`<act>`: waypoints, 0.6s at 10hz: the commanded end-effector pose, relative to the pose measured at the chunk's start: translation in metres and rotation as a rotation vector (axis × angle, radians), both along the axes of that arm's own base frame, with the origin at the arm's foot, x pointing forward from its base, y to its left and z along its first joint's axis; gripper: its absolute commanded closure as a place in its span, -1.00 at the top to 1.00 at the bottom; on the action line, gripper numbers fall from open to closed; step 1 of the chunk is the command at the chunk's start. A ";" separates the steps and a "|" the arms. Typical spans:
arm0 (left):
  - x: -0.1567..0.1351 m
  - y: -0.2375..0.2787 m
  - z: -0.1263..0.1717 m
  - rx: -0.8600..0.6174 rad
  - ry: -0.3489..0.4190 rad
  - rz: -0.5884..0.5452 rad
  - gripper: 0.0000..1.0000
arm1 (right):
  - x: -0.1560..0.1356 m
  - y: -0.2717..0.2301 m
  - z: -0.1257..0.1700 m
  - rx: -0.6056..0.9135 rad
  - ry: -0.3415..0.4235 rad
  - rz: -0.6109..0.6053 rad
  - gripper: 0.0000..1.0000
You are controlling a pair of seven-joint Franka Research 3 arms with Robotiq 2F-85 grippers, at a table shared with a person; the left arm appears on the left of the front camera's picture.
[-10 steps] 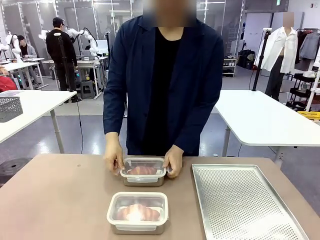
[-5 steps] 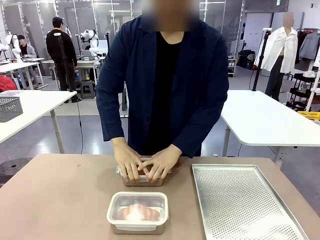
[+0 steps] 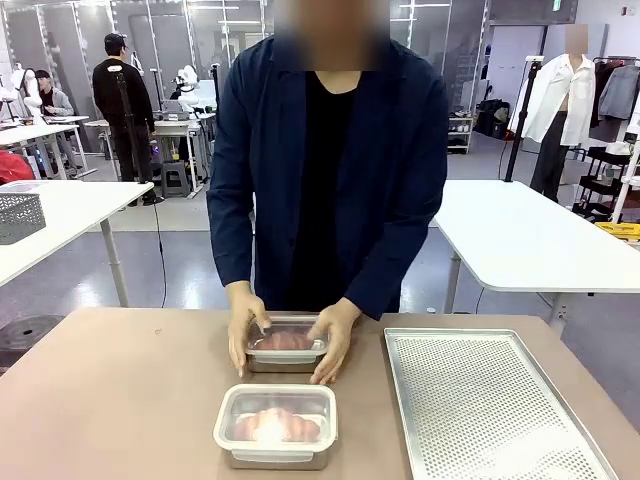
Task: Place the bread into the airtight container.
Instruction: Pick up a Butter Roll and place it into an empty Airtight Container.
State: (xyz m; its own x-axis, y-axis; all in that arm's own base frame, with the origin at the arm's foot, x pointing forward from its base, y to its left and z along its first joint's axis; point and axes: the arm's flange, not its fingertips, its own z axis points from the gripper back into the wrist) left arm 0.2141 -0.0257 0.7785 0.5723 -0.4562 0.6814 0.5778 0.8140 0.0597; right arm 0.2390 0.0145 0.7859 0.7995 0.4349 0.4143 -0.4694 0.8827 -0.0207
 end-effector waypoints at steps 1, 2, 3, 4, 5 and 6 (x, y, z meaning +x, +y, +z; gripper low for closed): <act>0.000 0.001 0.000 0.006 0.000 -0.015 1.00 | 0.000 -0.003 -0.001 -0.007 0.007 -0.003 1.00; 0.000 0.001 0.000 0.006 0.000 -0.015 1.00 | 0.000 -0.003 -0.001 -0.007 0.007 -0.003 1.00; 0.000 0.001 0.000 0.006 0.000 -0.015 1.00 | 0.000 -0.003 -0.001 -0.007 0.007 -0.003 1.00; 0.000 0.001 0.000 0.006 0.000 -0.015 1.00 | 0.000 -0.003 -0.001 -0.007 0.007 -0.003 1.00; 0.000 0.001 0.000 0.006 0.000 -0.015 1.00 | 0.000 -0.003 -0.001 -0.007 0.007 -0.003 1.00; 0.000 0.001 0.000 0.006 0.000 -0.015 1.00 | 0.000 -0.003 -0.001 -0.007 0.007 -0.003 1.00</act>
